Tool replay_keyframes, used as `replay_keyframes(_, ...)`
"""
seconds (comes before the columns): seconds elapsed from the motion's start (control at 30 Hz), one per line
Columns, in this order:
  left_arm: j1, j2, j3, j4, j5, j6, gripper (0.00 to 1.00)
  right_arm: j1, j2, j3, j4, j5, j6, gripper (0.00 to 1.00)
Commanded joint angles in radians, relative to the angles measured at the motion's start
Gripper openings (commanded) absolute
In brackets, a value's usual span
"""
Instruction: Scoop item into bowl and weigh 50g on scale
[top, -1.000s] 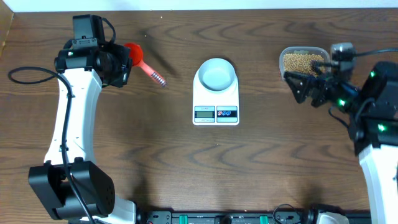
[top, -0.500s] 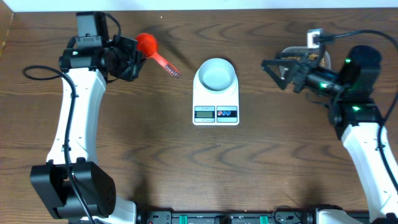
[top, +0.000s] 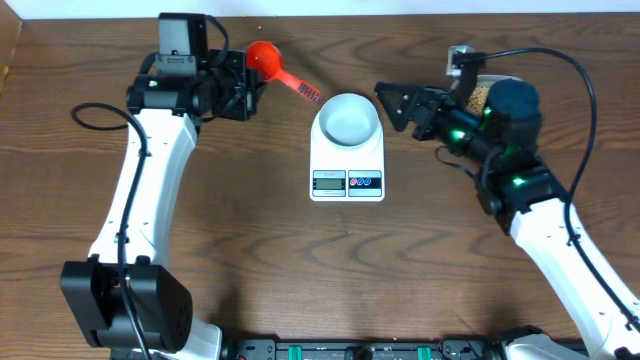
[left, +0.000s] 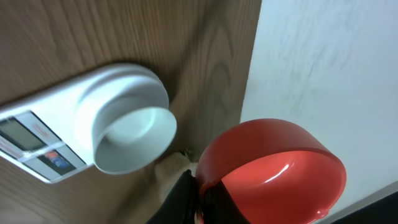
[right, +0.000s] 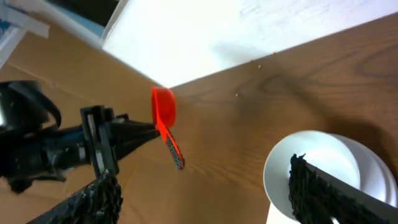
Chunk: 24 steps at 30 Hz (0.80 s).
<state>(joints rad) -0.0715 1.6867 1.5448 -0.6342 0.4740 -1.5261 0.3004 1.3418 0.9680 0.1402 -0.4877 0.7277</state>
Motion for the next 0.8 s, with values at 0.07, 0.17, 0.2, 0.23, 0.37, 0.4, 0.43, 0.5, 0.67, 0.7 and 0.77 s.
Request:
replay_keyframes(0.07,-0.076,-0.017,0.006,0.079,0.017,-0.104,0.07,0.058,0.003,0.019,0.031,0.131,0.021,0.84)
replay_keyframes(0.17,-0.135,-0.017,0.006,0.138,0.016,-0.114,0.07,0.068,0.003,0.019,0.036,0.146,0.021,0.79)
replay_keyframes(0.2,-0.145,-0.017,0.006,0.146,0.016,-0.118,0.07,0.068,0.003,0.019,0.036,0.147,0.021,0.78)
replay_keyframes(0.23,-0.151,-0.017,0.006,0.147,0.016,-0.126,0.07,0.068,0.003,0.019,0.036,0.146,0.021,0.77)
replay_keyframes(0.37,-0.172,-0.017,0.006,0.147,0.017,-0.16,0.07,0.068,0.003,0.019,0.043,0.145,0.024,0.75)
replay_keyframes(0.4,-0.176,-0.017,0.006,0.146,0.017,-0.167,0.07,0.068,0.003,0.019,0.043,0.145,0.024,0.75)
replay_keyframes(0.43,-0.182,-0.017,0.006,0.146,0.017,-0.18,0.07,0.068,0.003,0.019,0.043,0.145,0.024,0.74)
replay_keyframes(0.5,-0.187,-0.017,0.006,0.155,0.029,-0.19,0.07,0.068,0.003,0.019,0.043,0.144,0.024,0.72)
replay_keyframes(0.67,-0.202,-0.017,0.006,0.193,0.077,-0.189,0.07,0.068,0.003,0.019,0.043,0.138,0.024,0.71)
replay_keyframes(0.7,-0.205,-0.017,0.006,0.195,0.076,-0.19,0.07,0.068,0.003,0.019,0.043,0.137,0.024,0.72)
replay_keyframes(0.77,-0.212,-0.017,0.006,0.196,0.077,-0.19,0.07,0.068,0.003,0.019,0.043,0.137,0.024,0.71)
